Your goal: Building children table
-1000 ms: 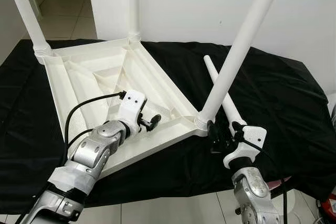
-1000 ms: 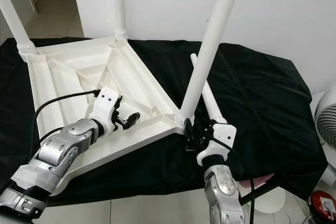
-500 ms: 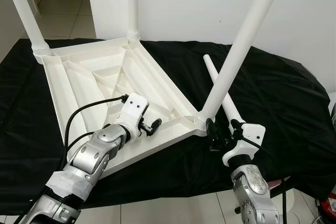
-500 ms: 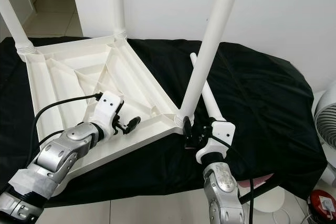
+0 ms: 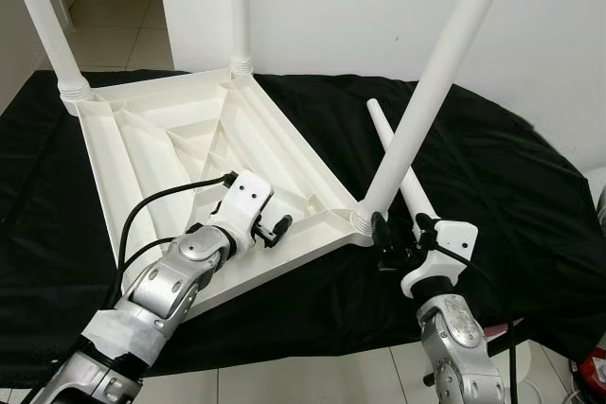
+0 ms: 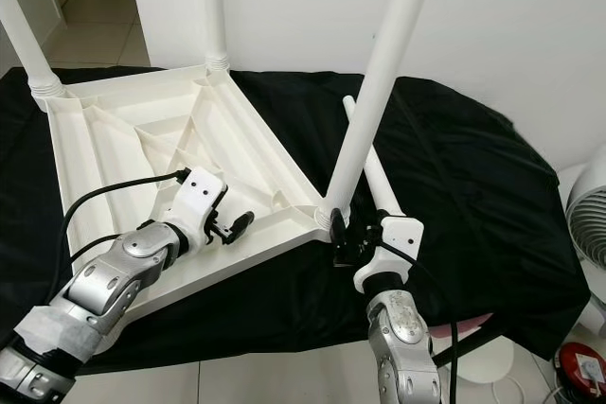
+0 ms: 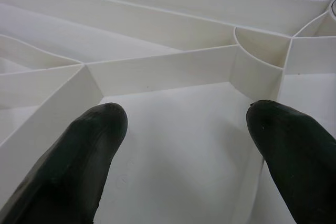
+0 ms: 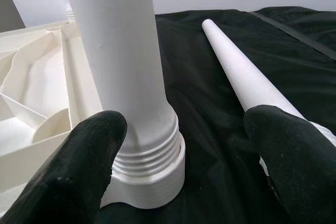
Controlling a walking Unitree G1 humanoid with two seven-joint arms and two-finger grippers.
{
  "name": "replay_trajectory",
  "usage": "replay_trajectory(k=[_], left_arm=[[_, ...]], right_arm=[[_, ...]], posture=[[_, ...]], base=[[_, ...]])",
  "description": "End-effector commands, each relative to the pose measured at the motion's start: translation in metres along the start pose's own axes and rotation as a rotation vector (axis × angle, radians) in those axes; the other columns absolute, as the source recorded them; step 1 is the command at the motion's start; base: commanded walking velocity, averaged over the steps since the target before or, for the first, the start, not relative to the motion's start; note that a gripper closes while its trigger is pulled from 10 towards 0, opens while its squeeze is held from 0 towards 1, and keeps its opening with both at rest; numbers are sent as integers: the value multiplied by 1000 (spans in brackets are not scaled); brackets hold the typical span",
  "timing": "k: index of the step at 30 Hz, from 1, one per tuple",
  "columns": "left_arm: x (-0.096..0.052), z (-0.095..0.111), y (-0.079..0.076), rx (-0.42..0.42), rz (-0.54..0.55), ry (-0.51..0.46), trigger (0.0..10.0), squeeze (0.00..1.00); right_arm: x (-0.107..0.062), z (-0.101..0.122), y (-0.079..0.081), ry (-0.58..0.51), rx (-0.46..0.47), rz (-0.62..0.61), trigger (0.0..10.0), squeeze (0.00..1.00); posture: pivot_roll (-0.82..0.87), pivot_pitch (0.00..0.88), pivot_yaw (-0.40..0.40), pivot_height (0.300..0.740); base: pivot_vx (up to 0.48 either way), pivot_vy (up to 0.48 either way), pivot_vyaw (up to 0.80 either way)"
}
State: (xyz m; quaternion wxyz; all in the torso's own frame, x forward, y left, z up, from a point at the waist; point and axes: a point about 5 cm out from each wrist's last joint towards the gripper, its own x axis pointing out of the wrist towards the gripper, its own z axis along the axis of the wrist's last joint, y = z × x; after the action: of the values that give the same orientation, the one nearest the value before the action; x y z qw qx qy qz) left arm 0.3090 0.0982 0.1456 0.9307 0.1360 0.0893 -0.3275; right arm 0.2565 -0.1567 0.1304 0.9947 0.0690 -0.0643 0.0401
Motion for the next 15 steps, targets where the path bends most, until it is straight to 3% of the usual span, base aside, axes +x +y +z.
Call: replay_trajectory(k=[1, 9, 15], left_arm=[[-3, -3, -18, 13, -273, 7, 10000, 0], [-12, 9, -22, 3, -358, -77, 10000, 0], [-9, 2, -19, 24, -327, -17, 10000, 0]], right_arm=[[0, -3, -3, 15, -7, -5, 10000, 0], [1, -4, -3, 19, -12, 2, 10000, 0], [1, -4, -2, 22, -13, 4, 10000, 0]], posture=[[18, 47, -79, 740], [19, 41, -79, 740], [18, 39, -76, 740]], base=[[0, 0, 0], [0, 0, 0], [0, 0, 0]])
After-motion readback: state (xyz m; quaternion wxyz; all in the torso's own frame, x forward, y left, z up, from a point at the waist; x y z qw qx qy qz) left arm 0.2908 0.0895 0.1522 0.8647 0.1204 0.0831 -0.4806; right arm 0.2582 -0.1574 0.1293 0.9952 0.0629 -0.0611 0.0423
